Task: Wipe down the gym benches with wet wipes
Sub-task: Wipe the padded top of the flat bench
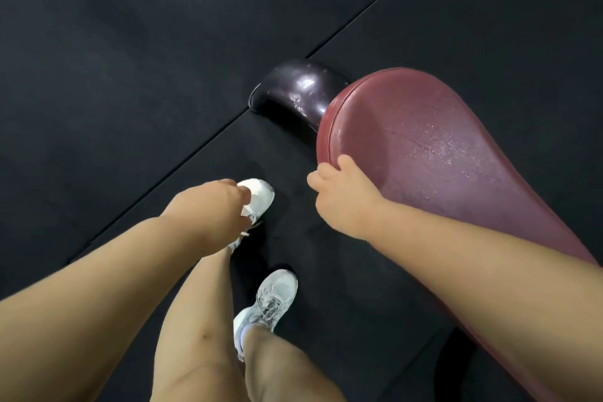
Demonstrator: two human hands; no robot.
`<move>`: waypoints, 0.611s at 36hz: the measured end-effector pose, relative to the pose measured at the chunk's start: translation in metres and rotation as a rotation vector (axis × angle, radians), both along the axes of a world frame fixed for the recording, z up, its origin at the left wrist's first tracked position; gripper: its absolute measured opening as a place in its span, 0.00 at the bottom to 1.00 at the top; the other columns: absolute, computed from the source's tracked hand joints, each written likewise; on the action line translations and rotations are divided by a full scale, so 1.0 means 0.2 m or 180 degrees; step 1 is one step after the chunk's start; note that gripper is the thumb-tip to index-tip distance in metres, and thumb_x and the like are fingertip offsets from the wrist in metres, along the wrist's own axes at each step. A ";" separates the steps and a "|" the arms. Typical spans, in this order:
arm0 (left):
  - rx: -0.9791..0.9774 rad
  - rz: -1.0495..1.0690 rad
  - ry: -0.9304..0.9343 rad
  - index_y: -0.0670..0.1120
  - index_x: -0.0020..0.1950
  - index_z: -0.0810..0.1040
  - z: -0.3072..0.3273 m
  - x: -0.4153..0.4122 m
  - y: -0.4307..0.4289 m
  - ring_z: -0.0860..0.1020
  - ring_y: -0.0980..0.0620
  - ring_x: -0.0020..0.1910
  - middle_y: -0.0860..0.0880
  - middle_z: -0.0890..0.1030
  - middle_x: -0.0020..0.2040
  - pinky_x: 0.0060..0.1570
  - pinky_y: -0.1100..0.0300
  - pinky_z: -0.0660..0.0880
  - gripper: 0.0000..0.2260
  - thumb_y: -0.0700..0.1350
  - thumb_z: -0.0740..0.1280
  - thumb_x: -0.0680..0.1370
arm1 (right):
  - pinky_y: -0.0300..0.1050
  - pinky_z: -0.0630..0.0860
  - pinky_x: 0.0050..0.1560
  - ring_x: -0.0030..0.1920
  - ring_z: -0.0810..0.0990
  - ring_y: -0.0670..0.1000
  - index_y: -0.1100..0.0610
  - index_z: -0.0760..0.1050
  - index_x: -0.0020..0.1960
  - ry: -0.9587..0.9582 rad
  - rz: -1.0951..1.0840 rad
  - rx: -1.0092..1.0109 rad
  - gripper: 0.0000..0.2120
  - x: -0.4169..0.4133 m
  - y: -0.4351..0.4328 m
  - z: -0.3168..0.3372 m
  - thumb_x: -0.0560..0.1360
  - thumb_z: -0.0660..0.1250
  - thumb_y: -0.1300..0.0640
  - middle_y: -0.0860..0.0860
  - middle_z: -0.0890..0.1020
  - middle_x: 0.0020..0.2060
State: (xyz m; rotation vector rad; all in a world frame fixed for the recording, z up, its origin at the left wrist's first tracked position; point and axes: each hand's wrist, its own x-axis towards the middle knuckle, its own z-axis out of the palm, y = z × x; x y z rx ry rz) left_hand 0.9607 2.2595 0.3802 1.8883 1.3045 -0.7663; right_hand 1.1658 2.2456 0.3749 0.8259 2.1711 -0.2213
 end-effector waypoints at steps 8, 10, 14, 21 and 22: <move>0.0161 -0.0314 -0.0125 0.49 0.61 0.71 -0.03 -0.02 -0.15 0.76 0.48 0.52 0.52 0.73 0.56 0.42 0.57 0.70 0.14 0.55 0.60 0.79 | 0.52 0.63 0.53 0.54 0.65 0.55 0.51 0.77 0.53 -0.0085 -0.0539 0.0579 0.13 -0.09 0.08 -0.05 0.74 0.59 0.61 0.51 0.64 0.49; 0.0180 -0.0345 -0.0134 0.50 0.61 0.71 -0.05 -0.03 -0.17 0.75 0.49 0.51 0.52 0.73 0.55 0.41 0.57 0.68 0.14 0.55 0.60 0.79 | 0.52 0.63 0.51 0.53 0.64 0.54 0.52 0.77 0.54 -0.0177 -0.0290 0.0525 0.12 -0.07 0.02 -0.07 0.75 0.59 0.60 0.51 0.66 0.52; 0.0102 -0.0337 -0.0157 0.51 0.61 0.71 -0.06 -0.06 -0.20 0.75 0.49 0.52 0.53 0.72 0.55 0.42 0.57 0.69 0.13 0.54 0.60 0.79 | 0.51 0.59 0.44 0.51 0.65 0.54 0.51 0.79 0.51 -0.0304 -0.0028 0.0272 0.12 0.04 -0.19 -0.10 0.74 0.59 0.59 0.50 0.68 0.50; 0.0151 -0.0648 -0.0389 0.52 0.63 0.70 -0.07 -0.02 -0.23 0.75 0.49 0.54 0.53 0.72 0.58 0.44 0.58 0.70 0.14 0.55 0.59 0.79 | 0.48 0.53 0.37 0.40 0.62 0.54 0.57 0.80 0.30 -0.0062 -0.0275 0.0669 0.07 0.29 -0.48 -0.08 0.58 0.64 0.65 0.52 0.77 0.40; 0.0178 -0.0698 -0.0423 0.51 0.63 0.70 -0.07 0.00 -0.23 0.75 0.49 0.54 0.53 0.72 0.58 0.44 0.58 0.70 0.15 0.55 0.59 0.79 | 0.48 0.52 0.37 0.39 0.61 0.54 0.58 0.79 0.28 0.0115 -0.0368 0.0819 0.09 0.30 -0.49 -0.09 0.57 0.61 0.66 0.53 0.77 0.39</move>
